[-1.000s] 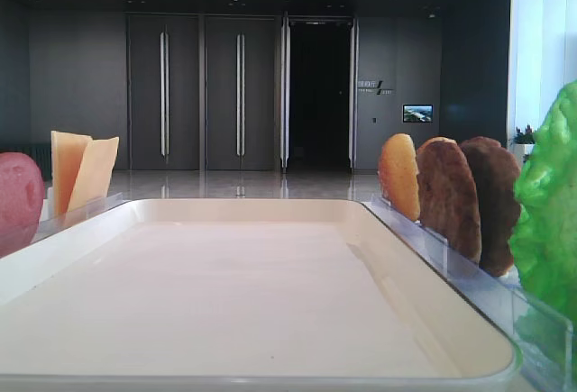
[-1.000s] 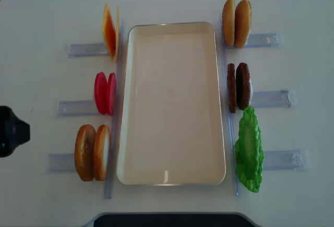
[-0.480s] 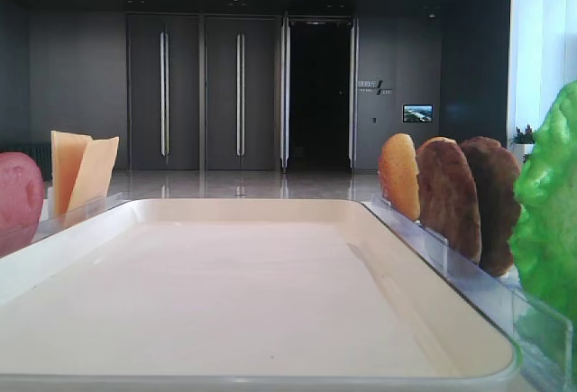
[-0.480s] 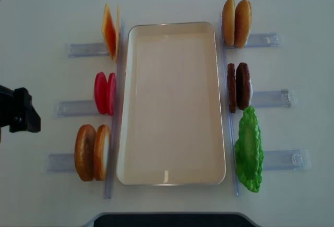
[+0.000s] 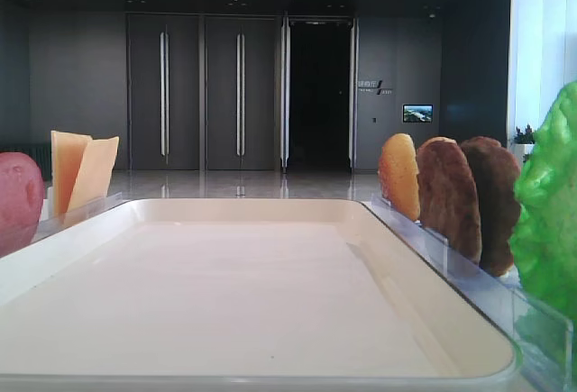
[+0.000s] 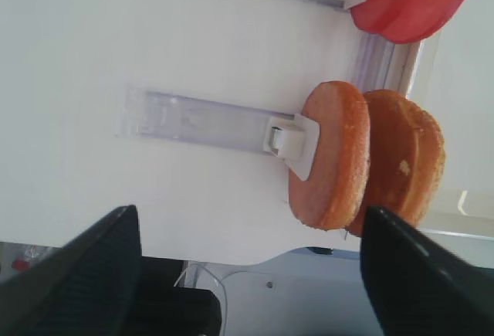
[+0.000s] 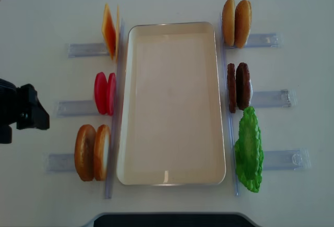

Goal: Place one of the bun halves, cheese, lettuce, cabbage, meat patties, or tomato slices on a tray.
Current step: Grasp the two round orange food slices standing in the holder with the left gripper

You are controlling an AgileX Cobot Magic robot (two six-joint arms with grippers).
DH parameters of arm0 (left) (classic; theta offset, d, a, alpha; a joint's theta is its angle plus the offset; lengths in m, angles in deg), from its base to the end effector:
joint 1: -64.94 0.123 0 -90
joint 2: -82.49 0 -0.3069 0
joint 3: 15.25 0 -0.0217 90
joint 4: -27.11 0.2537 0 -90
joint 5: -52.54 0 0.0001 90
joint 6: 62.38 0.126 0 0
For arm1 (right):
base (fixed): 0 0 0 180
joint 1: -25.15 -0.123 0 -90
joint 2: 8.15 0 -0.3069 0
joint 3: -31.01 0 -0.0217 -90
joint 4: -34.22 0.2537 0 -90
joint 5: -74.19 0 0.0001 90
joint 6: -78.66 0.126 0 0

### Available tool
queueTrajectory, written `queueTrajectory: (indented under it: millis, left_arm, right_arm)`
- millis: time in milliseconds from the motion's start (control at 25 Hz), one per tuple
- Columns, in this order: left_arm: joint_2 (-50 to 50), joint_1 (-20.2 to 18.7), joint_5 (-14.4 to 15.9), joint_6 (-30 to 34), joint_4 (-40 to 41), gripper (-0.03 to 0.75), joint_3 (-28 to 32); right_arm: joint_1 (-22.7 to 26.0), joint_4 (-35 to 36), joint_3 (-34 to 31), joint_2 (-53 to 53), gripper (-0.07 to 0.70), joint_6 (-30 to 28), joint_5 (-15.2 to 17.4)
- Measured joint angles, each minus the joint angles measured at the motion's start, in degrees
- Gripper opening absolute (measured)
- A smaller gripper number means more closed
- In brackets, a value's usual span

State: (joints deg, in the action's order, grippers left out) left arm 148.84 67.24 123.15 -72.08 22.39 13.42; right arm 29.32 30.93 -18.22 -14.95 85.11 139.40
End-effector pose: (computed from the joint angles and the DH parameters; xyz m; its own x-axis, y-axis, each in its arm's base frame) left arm 0.1630 -0.0032 0.2819 -0.9450 -0.2330 -0.2297 -0.2094 0.9701 -0.1224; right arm 0.0006 -0.0066 0.2538 -0.5044 0.1252 -0.8544 0.1623 0.9855 0.0487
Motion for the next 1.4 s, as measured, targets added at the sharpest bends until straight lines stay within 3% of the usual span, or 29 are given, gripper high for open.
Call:
queueTrajectory:
  millis: [920,1080,1400]
  left_arm:
    - [0.0,-0.4,0.0,3.0,-6.3,0.692,0.0]
    - [0.1,-6.8,0.0,0.9,-3.9,0.692,0.0]
    - [3.6,-23.8,0.0,-16.4,1.7,0.692,0.0]
  right_arm:
    - [0.0,0.0,0.0,0.0,0.535,0.0,0.0]
    - [0.0,0.0,0.0,0.0,0.535,0.0,0.0]
    - [0.0,0.0,0.0,0.0,0.535,0.0,0.0]
